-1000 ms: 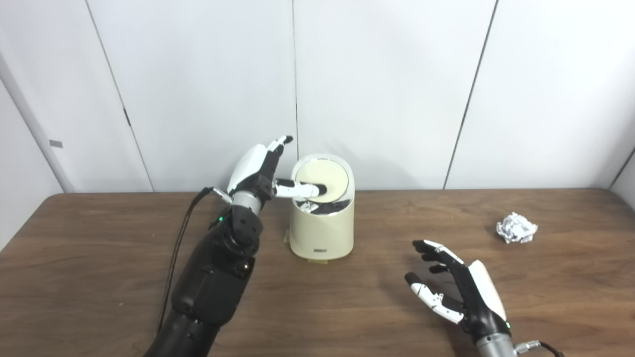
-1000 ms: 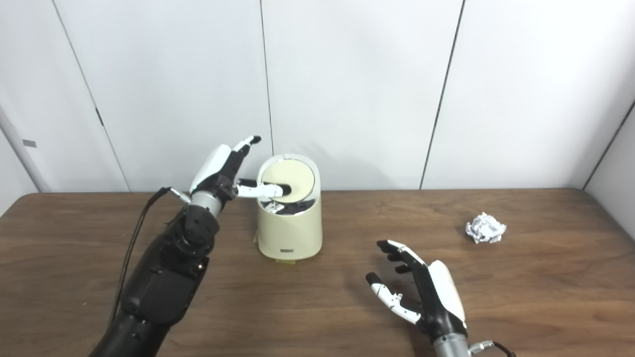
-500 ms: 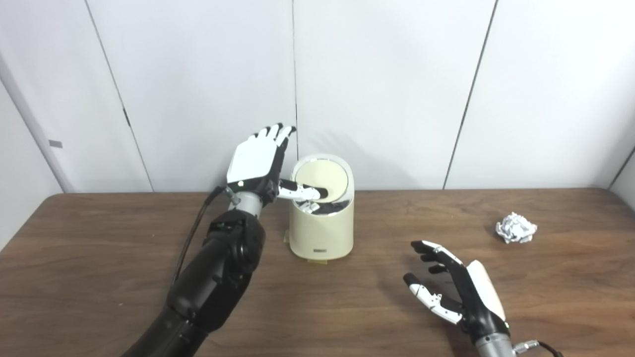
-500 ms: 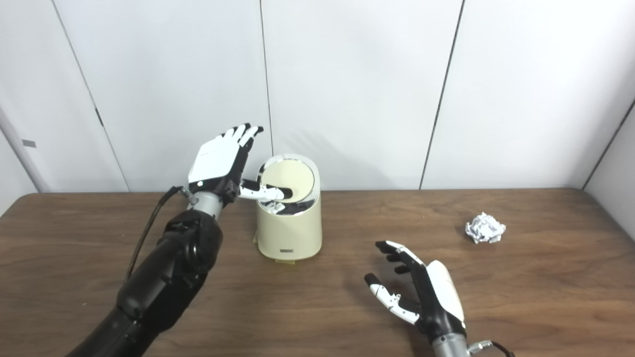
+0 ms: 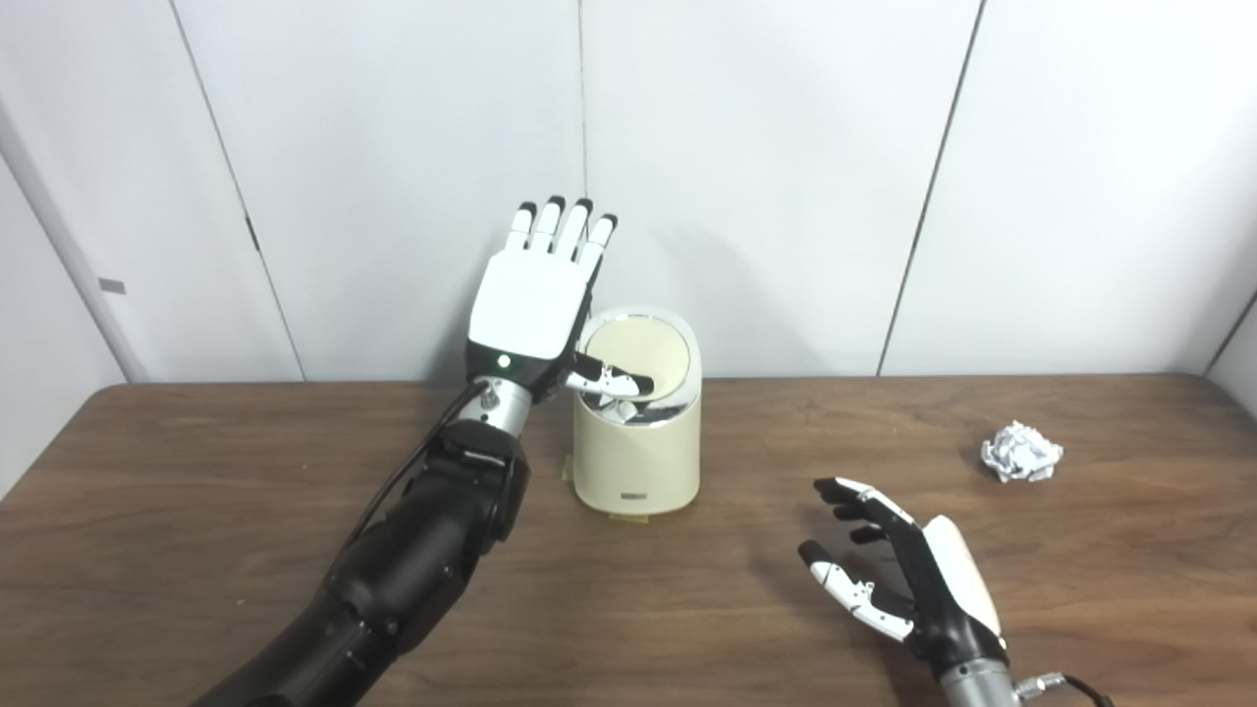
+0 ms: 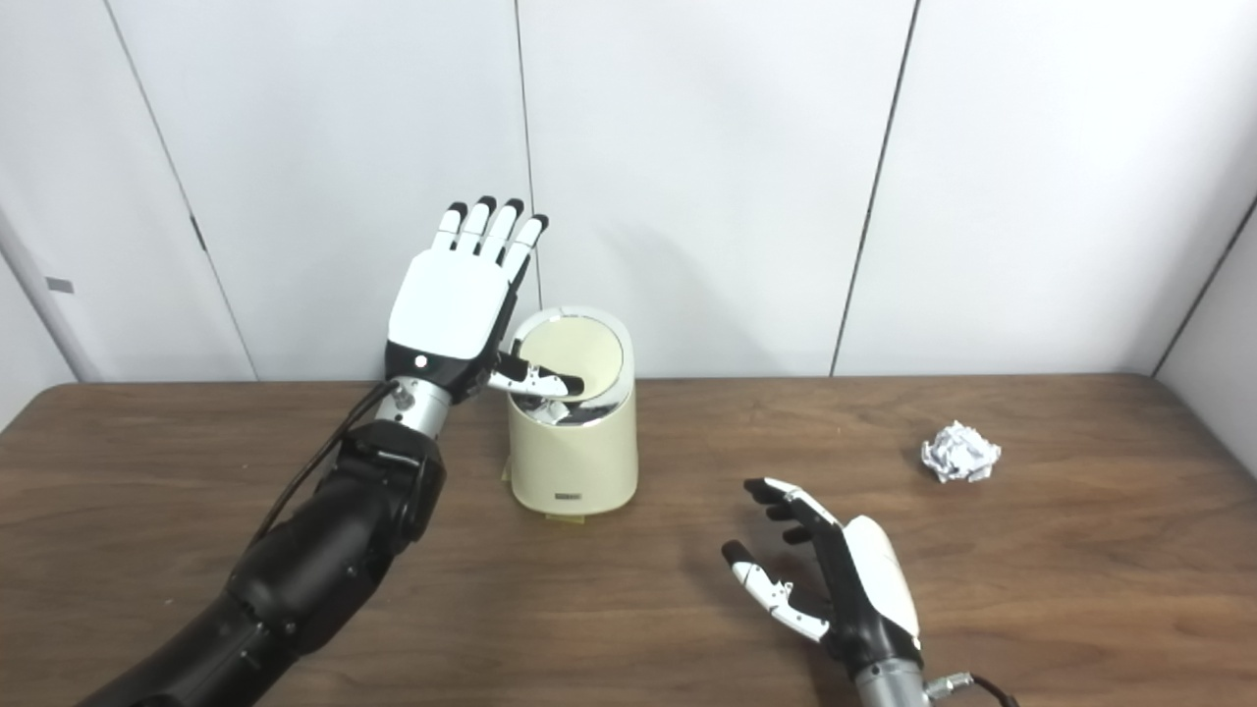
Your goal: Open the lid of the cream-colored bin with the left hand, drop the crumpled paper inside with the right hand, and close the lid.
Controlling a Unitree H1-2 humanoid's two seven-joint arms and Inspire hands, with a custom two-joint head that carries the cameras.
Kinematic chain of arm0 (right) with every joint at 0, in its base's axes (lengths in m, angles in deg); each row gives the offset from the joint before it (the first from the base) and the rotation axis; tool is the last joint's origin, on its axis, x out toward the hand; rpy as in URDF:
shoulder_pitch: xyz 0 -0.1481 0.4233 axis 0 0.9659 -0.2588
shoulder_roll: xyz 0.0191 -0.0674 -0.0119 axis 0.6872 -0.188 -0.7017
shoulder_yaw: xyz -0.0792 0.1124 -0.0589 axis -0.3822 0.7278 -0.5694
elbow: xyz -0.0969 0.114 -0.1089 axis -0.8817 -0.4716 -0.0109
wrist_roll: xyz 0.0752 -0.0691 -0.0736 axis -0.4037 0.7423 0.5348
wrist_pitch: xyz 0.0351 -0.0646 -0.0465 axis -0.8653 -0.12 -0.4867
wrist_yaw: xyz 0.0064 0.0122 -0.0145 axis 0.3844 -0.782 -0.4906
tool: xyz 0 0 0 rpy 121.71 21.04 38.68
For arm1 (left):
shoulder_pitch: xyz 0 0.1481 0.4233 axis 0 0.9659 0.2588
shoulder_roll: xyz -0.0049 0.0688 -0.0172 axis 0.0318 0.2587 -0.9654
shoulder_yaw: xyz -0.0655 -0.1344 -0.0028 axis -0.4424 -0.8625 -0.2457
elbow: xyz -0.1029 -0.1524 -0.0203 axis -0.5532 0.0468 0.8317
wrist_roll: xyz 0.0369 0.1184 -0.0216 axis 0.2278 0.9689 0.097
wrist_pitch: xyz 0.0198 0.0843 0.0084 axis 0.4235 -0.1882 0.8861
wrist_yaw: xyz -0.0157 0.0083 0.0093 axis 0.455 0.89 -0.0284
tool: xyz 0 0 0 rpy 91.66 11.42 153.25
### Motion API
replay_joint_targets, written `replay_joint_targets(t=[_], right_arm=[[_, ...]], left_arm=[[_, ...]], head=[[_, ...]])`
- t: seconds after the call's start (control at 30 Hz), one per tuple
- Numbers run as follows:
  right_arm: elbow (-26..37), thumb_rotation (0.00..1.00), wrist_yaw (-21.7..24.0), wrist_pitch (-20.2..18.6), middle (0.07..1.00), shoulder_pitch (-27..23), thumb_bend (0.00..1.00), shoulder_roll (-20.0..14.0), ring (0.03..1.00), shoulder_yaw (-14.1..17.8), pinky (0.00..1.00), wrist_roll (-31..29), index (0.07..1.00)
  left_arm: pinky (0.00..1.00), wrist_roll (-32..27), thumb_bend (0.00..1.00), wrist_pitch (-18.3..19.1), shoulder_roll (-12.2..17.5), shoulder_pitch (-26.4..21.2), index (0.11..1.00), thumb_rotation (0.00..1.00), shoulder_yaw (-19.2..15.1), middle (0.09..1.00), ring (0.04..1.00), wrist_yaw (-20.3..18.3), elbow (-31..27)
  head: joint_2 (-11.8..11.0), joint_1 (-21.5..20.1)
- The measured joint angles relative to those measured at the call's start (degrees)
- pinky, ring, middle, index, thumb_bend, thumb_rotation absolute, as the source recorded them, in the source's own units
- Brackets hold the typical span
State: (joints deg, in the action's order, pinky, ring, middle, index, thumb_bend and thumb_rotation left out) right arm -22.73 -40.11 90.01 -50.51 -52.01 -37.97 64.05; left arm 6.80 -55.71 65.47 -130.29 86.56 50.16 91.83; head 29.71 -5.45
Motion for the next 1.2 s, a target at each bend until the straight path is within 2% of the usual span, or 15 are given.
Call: replay_joint_targets(t=[0.07,0.13,0.17,0.23,0.3,0.47,0.57,0.8,0.9,1.2], right_arm=[[-0.01,0.51,-0.02,-0.01,0.780,-0.01,0.21,0.03,0.754,0.00,0.66,0.00,0.769],[-0.01,0.51,-0.04,0.00,0.782,-0.02,0.21,0.05,0.758,0.00,0.66,-0.06,0.770],[-0.01,0.51,-0.06,0.00,0.782,-0.02,0.21,0.05,0.757,0.00,0.66,-0.10,0.769],[-0.01,0.52,-0.10,0.00,0.782,-0.02,0.21,0.04,0.757,0.01,0.66,-0.10,0.770],[-0.01,0.53,-0.12,0.00,0.777,-0.02,0.21,0.04,0.754,0.01,0.66,-0.10,0.767],[-0.16,0.47,-0.14,0.00,0.779,-0.13,0.21,0.09,0.754,0.01,0.66,-0.28,0.769],[-0.45,0.47,-0.16,0.01,0.780,-0.30,0.21,0.09,0.754,-0.01,0.66,-0.42,0.767],[-1.34,0.43,-0.43,0.05,0.783,-0.97,0.20,0.09,0.760,-0.16,0.66,-0.66,0.766],[-1.52,0.43,-0.44,0.06,0.786,-1.13,0.20,0.08,0.763,-0.22,0.67,-0.91,0.773],[-2.23,0.42,-0.47,0.05,0.787,-1.60,0.21,0.06,0.760,-0.29,0.66,-1.41,0.775]], left_arm=[[1.00,-1.12,0.82,-0.15,-0.36,0.34,1.000,0.33,-1.03,1.000,1.000,-0.23,0.02],[1.00,-1.87,0.68,-0.03,-0.53,0.88,1.000,0.51,-1.82,1.000,1.000,-1.29,0.12],[1.00,-1.99,0.61,0.06,-0.48,1.27,1.000,0.64,-2.06,1.000,1.000,-2.40,0.11],[1.00,-2.21,0.56,0.18,-0.30,2.31,1.000,0.84,-2.39,1.000,1.000,-4.52,0.02],[1.00,-3.38,0.59,0.19,-0.47,3.42,1.000,0.97,-3.21,1.000,1.000,-6.25,-0.30],[1.00,-6.06,0.72,0.28,-1.66,5.22,0.980,1.00,-5.54,0.995,1.000,-7.75,-0.32],[1.00,-7.30,0.77,0.28,-2.06,5.52,0.966,1.00,-6.74,0.982,1.000,-7.98,-0.32],[1.00,-13.76,0.66,-0.55,-4.61,7.49,0.941,1.00,-11.12,0.952,0.976,-6.53,-0.18],[1.00,-16.31,0.68,-1.87,-5.37,8.53,0.943,1.00,-12.59,0.951,0.981,-5.43,-0.19],[1.00,-16.61,0.69,-4.67,-3.20,12.73,0.946,1.00,-12.40,0.959,0.993,-4.23,-4.12]], head=[[-0.09,0.00],[-0.09,-0.09],[-0.09,-0.09],[0.00,-0.09],[0.00,0.00],[-0.44,0.00],[-0.79,0.09],[-1.49,0.70],[-1.76,0.70],[-2.11,0.88]])
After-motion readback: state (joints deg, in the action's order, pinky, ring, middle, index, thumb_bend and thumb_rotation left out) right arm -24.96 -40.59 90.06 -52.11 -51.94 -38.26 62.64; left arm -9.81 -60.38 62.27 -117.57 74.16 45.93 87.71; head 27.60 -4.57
